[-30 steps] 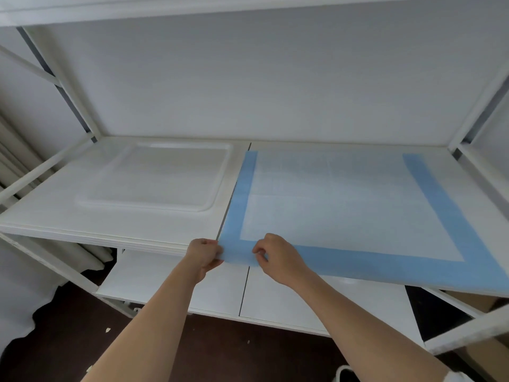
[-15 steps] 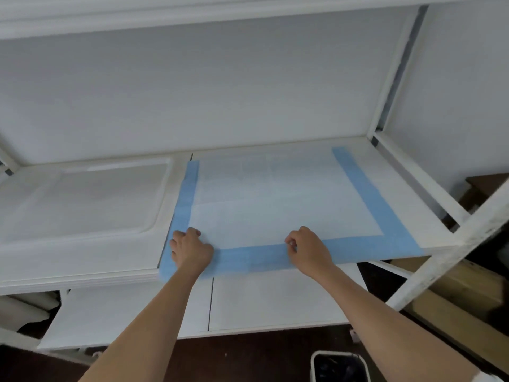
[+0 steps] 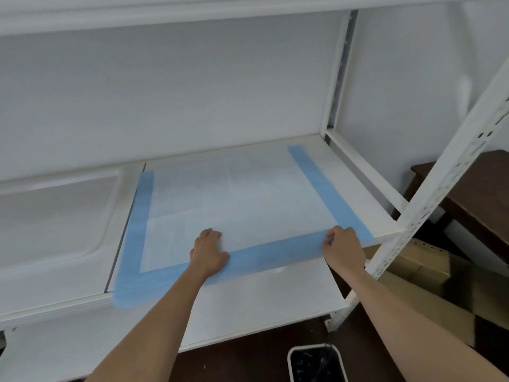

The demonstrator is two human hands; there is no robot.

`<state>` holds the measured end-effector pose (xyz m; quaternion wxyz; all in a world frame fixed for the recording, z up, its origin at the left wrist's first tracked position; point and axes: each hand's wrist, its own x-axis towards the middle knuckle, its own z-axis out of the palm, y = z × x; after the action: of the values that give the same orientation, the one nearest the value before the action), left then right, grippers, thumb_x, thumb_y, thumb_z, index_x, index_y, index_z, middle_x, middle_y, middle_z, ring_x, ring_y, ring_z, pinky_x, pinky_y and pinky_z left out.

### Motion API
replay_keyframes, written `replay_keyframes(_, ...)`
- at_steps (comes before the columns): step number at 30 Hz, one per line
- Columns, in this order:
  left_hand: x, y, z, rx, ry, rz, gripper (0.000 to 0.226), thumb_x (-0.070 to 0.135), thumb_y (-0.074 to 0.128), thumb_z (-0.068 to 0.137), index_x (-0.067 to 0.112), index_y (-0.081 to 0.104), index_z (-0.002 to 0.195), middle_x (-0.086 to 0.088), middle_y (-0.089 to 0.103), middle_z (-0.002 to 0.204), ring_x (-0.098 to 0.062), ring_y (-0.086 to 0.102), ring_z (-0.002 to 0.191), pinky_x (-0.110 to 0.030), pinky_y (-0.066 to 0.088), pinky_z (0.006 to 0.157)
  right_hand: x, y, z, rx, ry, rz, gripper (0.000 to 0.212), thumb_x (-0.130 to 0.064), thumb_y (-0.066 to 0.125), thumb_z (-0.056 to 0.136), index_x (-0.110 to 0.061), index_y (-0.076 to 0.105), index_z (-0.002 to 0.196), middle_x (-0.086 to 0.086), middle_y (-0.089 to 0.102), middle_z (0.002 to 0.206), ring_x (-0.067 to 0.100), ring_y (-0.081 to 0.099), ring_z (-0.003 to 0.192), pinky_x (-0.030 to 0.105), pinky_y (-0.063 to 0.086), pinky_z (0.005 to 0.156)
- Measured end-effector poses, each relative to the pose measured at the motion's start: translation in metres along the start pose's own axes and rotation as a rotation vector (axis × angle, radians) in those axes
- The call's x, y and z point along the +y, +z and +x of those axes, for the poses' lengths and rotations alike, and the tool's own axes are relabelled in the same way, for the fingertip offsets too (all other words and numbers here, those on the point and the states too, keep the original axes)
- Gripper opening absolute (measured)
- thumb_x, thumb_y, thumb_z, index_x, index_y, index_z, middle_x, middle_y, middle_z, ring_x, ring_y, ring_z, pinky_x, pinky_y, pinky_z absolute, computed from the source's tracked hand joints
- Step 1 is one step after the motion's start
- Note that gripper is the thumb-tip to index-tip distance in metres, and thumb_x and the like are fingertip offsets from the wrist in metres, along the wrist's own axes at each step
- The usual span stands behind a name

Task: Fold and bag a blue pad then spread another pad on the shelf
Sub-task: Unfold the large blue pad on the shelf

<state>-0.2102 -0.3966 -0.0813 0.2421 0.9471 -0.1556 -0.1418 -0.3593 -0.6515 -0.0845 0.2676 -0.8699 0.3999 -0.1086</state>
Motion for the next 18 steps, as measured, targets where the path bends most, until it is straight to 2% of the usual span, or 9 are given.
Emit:
replay_keyframes(3,0.008,0.009,0.003,-0.038,0.061,0.009,0.065,0.031,0.066,0.084,0.02,0.039,0.142,-0.004,0.021,0.157,-0.02,0.016,0.145,-0.037,0.018,0.118,0.016,-0.009,0.009,0.057,0.192,0.095,0.026,-0.018,0.054,0.089,-0.007,0.051,0.112,0.013,0.04,0.113,0.036,0.055,0.095,0.041,0.05,0.076)
replay_keyframes(6,0.015,0.014,0.001,-0.088,0.112,0.031,0.082,0.047,0.073,0.075,0.026,0.035,0.144,0.001,0.013,0.159,-0.02,0.008,0.147,-0.038,0.011,0.119,0.027,-0.017,0.016,0.138,0.413,0.331,0.046,-0.022,0.062,0.087,-0.001,0.039,0.121,0.023,0.037,0.126,0.043,0.053,0.102,0.047,0.05,0.083)
replay_keyframes(10,0.022,0.013,-0.004,-0.221,0.181,0.168,0.108,0.05,0.082,0.063,0.033,0.019,0.15,0.002,0.0,0.16,-0.023,-0.006,0.147,-0.042,0.004,0.12,0.035,-0.025,0.024,0.185,0.48,0.559,0.051,-0.019,0.065,0.087,0.001,0.036,0.124,0.025,0.05,0.123,0.039,0.055,0.101,0.036,0.044,0.074)
replay_keyframes(12,0.024,0.013,-0.006,-0.265,0.189,0.259,0.113,0.046,0.083,0.062,0.035,0.013,0.15,0.002,-0.005,0.16,-0.025,-0.01,0.147,-0.044,0.002,0.119,0.037,-0.027,0.025,0.191,0.495,0.596,0.052,-0.018,0.067,0.086,0.002,0.037,0.124,0.025,0.052,0.122,0.035,0.054,0.095,0.034,0.042,0.073)
replay_keyframes(15,0.025,0.011,-0.003,-0.258,0.204,0.216,0.095,0.039,0.08,0.068,0.039,0.024,0.145,-0.002,0.003,0.159,-0.025,-0.004,0.146,-0.044,0.007,0.119,0.037,-0.03,0.028,0.179,0.508,0.612,0.049,-0.011,0.066,0.084,0.001,0.039,0.123,0.023,0.053,0.122,0.028,0.048,0.086,0.033,0.042,0.071)
replay_keyframes(18,0.025,0.005,0.003,-0.27,0.239,0.104,0.056,0.035,0.076,0.074,0.046,0.044,0.119,-0.004,0.019,0.155,-0.023,0.008,0.145,-0.044,0.014,0.117,0.035,-0.033,0.03,0.172,0.483,0.608,0.044,-0.009,0.064,0.085,-0.001,0.044,0.124,0.019,0.055,0.12,0.026,0.049,0.088,0.03,0.041,0.072)
